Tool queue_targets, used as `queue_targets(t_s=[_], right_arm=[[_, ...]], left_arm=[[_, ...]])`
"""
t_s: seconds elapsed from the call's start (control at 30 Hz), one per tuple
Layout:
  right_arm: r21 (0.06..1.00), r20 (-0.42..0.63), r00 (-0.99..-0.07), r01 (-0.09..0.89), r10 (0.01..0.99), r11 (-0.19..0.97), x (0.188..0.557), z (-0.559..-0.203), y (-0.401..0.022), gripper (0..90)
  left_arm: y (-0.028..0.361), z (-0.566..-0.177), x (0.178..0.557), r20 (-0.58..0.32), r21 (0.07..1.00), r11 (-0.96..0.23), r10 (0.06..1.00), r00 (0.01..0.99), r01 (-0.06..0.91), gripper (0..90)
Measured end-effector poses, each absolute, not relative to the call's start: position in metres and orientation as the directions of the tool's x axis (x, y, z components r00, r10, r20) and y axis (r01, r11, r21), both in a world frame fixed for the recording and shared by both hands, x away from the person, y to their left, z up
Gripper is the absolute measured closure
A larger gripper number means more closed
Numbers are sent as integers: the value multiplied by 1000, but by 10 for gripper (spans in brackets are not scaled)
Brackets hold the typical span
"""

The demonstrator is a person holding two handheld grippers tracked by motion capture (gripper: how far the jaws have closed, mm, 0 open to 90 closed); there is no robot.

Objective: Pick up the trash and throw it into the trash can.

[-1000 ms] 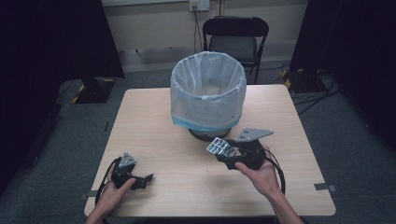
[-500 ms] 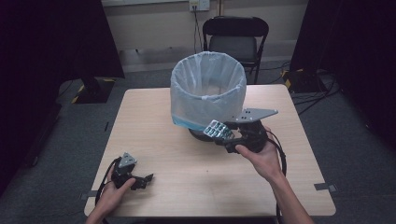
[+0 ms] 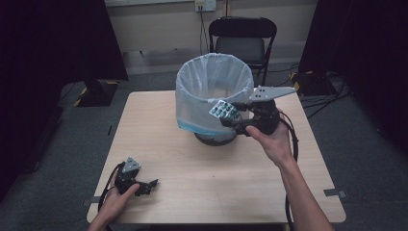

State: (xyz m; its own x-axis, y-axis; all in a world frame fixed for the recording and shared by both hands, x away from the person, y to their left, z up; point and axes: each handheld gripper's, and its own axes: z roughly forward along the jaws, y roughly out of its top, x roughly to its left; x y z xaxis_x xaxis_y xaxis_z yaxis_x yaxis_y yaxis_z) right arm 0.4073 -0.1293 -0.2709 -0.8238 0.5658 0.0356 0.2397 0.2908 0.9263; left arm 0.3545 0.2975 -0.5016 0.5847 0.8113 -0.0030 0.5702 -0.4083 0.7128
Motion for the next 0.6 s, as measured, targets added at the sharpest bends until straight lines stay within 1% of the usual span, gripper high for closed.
queue_targets(t_s=[0.07,0.33,0.6], right_arm=[[928,34,-825,235,564,289,418,-265,-126,337],[936,46,-815,236,577,260,443,-246,-124,337],[932,48,-813,246,580,267,462,-236,-122,337]], left_arm=[[298,-502,355,-3,713,-409,811,585,570,0],[298,-502,355,-2,712,-409,811,585,570,0],[298,-502,355,-3,713,-409,811,585,570,0]])
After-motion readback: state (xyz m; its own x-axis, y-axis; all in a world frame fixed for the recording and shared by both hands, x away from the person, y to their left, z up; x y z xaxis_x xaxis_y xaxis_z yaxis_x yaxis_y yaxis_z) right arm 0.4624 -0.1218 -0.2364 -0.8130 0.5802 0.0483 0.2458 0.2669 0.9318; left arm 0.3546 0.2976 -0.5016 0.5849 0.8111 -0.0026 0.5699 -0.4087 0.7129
